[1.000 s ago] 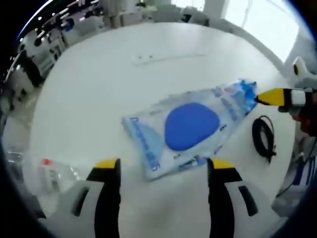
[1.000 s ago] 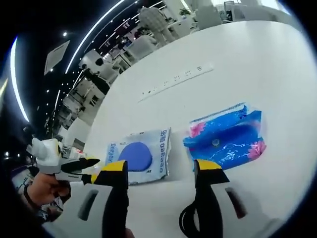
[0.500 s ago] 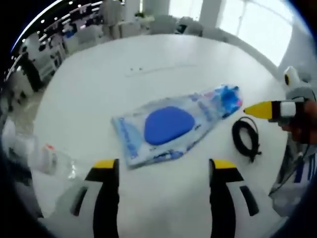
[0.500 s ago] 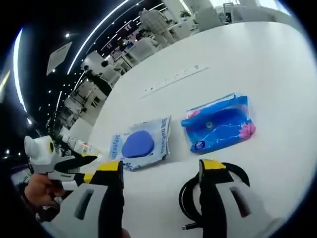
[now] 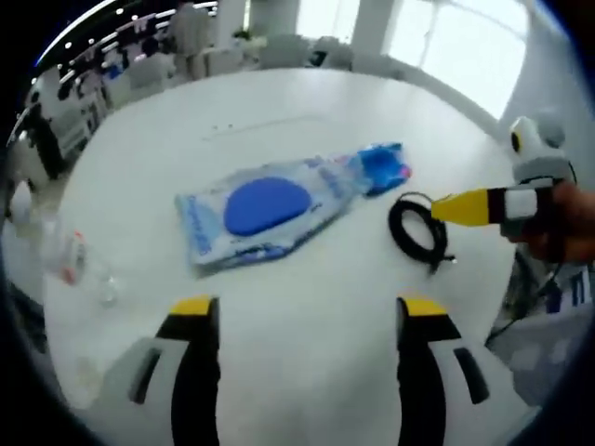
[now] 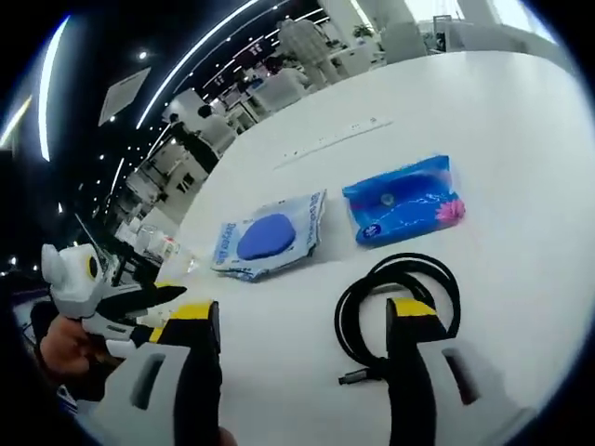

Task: Arrange the tabletop items into an orderly group along one side of the table until the central work area is clear of visible clutter.

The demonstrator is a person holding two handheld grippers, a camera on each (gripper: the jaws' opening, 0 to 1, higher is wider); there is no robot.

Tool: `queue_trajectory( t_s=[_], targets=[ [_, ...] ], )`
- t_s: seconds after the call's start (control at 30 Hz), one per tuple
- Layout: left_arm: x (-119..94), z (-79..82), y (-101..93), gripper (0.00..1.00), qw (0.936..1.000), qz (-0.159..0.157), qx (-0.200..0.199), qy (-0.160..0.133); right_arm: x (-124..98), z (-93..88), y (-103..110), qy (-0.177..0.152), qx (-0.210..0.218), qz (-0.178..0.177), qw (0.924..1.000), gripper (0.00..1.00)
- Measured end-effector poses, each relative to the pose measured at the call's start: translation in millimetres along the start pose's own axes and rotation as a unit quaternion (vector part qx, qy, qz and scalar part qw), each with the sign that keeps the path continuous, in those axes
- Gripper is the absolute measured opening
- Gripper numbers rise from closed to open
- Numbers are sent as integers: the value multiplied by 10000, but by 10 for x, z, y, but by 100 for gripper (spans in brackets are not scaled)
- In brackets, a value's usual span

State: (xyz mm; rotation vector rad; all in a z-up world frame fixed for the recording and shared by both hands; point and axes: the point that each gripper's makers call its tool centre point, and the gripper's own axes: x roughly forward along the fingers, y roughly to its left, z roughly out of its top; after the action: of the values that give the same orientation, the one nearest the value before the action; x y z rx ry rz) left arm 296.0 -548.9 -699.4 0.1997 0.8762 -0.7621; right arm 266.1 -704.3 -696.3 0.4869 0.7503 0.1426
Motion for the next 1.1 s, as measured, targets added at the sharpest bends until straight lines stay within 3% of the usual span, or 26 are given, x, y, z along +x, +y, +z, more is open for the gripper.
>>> queue_trajectory(
  t_s=[0.23,0.33,0.37,0.43,0.5,0.63,0.7,0.9,1.1],
  targets=[
    [-183,-95,-73,76,9993,-28,-188,-326,-169,-195,-21,-43,-98,-68,9999,75],
    [-260,-173,-77,75,9988,-44,-346,-358,-254,-320,-112,113,-513,-354,9980,74],
    [-292,-202,-106,75,9981,-96,-477,-387,-307,-425,-181,361,-821,-612,9941,72],
    [-335,-229,-147,75,9969,-171,-608,-460,-363,-506,-228,478,-1103,-835,9892,72],
    [-365,-271,-153,75,9971,-128,-567,-492,-384,-525,-90,257,-982,-618,9929,73],
    [-431,-406,-164,75,9960,-113,-695,-546,-437,-544,35,128,-1256,-540,9905,74],
    [-455,-457,-182,75,9965,-118,-655,-515,-463,-526,65,20,-1171,-510,9918,74],
    [-539,-570,-155,76,9975,-83,-487,-506,-540,-506,59,-185,-1121,-571,9919,75],
    [-580,-614,-165,75,9976,-76,-397,-570,-622,-609,56,-191,-1118,-637,9915,75]
  ],
)
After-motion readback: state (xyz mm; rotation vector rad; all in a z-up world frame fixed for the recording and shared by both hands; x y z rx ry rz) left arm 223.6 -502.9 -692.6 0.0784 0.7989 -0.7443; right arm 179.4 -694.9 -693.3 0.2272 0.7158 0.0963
